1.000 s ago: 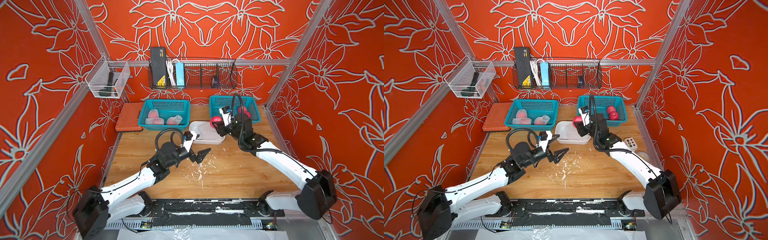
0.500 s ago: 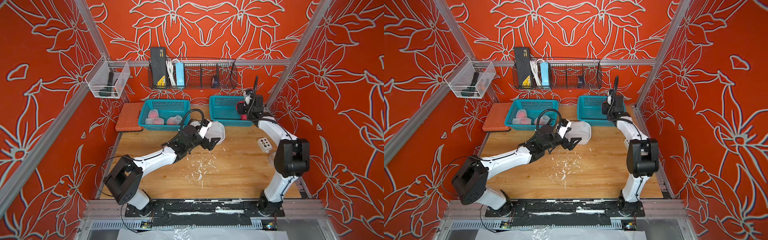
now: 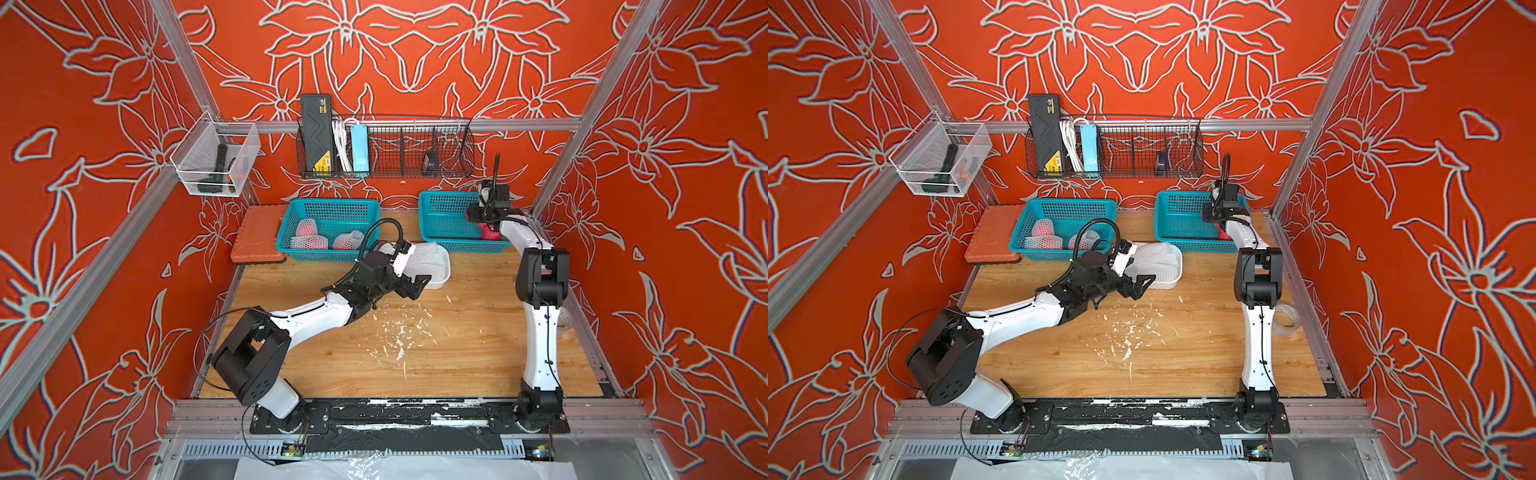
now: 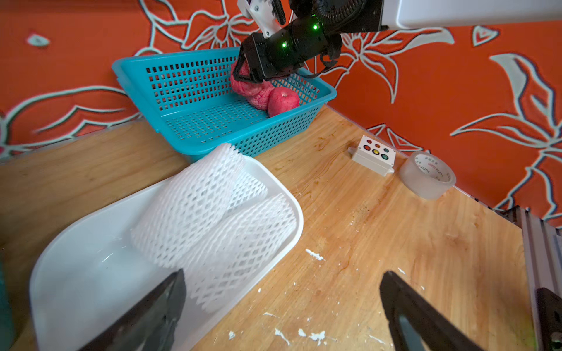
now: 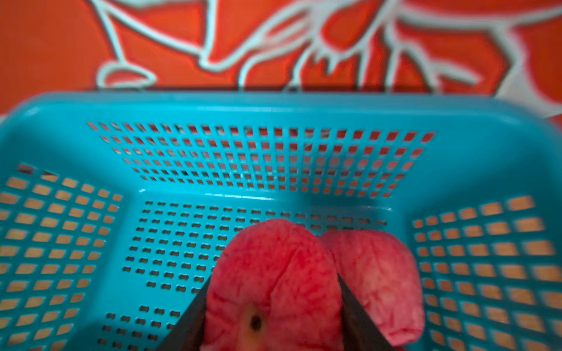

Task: Remove foam nets from apples
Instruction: Place the apple in the basket, then pick up the apple from the basket.

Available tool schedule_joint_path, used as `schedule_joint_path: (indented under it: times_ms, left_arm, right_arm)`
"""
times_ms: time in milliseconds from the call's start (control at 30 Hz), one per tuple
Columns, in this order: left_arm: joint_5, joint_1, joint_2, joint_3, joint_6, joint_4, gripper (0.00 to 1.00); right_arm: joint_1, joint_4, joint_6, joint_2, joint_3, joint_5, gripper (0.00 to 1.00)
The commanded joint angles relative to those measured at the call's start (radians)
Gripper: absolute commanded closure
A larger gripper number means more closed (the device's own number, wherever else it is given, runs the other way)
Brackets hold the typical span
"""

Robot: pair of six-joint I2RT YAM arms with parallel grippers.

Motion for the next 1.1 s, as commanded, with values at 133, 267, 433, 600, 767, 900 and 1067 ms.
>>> schedule_joint_path:
  times_ms: [133, 267, 433, 600, 767, 900, 1067]
  left_arm:
    - [-0.092, 0.009, -0.169, -0.125, 0.014, 0.126, 0.06]
    - [-0.066, 0.036, -0.225, -0.176, 0.000, 0.134, 0.06]
    - [-0.081, 0.086, -0.318, -0.273, -0.041, 0.159, 0.04]
    - [-0.072, 0.143, -0.370, -0.296, -0.061, 0.115, 0.04]
    - [-0.088, 0.215, -0.397, -0.309, -0.105, 0.111, 0.06]
    - [-0.106, 0.240, -0.388, -0.291, -0.108, 0.125, 0.06]
    - [-0.148, 0.253, -0.361, -0.276, -0.116, 0.184, 0.09]
  right_arm:
    - [0.005, -0.020, 0.004, 0.039, 0.058, -0.022, 0.27]
    - [0.004, -0.015, -0.020, 0.034, 0.064, -0.005, 0.18]
    - [0.002, -0.062, -0.066, 0.007, 0.117, 0.003, 0.13]
    - [0.005, -0.019, -0.055, -0.154, 0.024, -0.059, 0.11]
    - [0.013, 0.073, -0.045, -0.426, -0.207, -0.108, 0.11]
    - [0.031, 0.125, -0.042, -0.636, -0.409, -0.113, 0.11]
    - [0.069, 0.105, -0.042, -0.764, -0.558, -0.155, 0.11]
